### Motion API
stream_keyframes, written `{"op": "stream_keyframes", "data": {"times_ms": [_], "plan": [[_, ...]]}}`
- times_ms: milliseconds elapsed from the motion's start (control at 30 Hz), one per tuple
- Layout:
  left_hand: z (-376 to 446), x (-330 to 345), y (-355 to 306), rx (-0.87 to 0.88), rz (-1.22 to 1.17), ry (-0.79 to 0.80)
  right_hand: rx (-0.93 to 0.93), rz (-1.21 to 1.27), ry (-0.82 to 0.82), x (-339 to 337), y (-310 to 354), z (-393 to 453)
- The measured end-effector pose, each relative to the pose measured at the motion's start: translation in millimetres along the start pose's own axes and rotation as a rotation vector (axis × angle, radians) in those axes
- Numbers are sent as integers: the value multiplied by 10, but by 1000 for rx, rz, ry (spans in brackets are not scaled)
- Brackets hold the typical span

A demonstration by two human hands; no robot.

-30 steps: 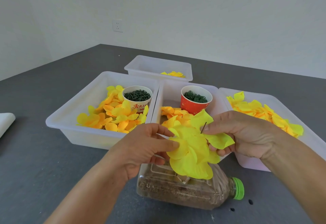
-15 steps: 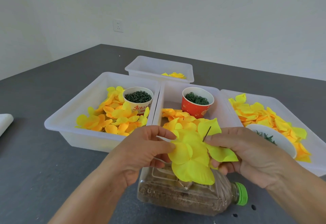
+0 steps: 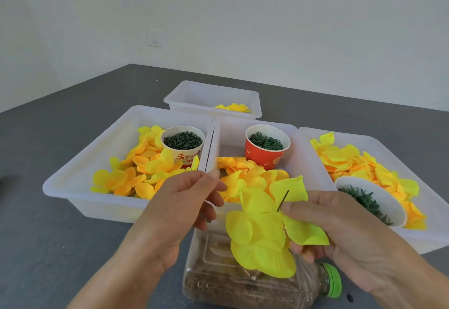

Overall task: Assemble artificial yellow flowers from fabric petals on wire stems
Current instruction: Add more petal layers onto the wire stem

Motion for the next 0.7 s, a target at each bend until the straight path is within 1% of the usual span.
{"op": "stream_keyframes", "data": {"times_ms": [67,133,200,267,333,433,467,533,600,700], "plan": [[-53,67,-105,7,-12,88,5,0,-16,7,0,-3],[-105,155,-153,13,69,184,7,-6,-27,9,-5,0],[-138,229,-159,10,127,229,4,-11,-40,0,-9,4],[-136,245,-140,-3,115,196,-7,-18,-42,-4,0,3],[-104,199,-105,0,114,107,-17,-32,-42,-6,11,-2],[-27,109,-31,35,238,-11,-21,-46,-51,-14,12,-11],[-9,94,3,26,287,-16,-19,-49,-54,-13,11,-13],[5,109,82,-35,311,40,-14,-50,-59,-4,12,-15],[0,129,124,-87,247,89,-13,-52,-60,4,11,-18],[7,127,138,-120,118,106,-13,-56,-67,5,5,-12]]}}
Point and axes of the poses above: each hand's wrist, its own z-axis towards the middle knuckle, its own x-axis out of the palm, y = z × x, the point moved 5 cm from there along z, towards the middle knuckle, and after that the axes turned 3 degrees about -z, right-handed, at the moved point
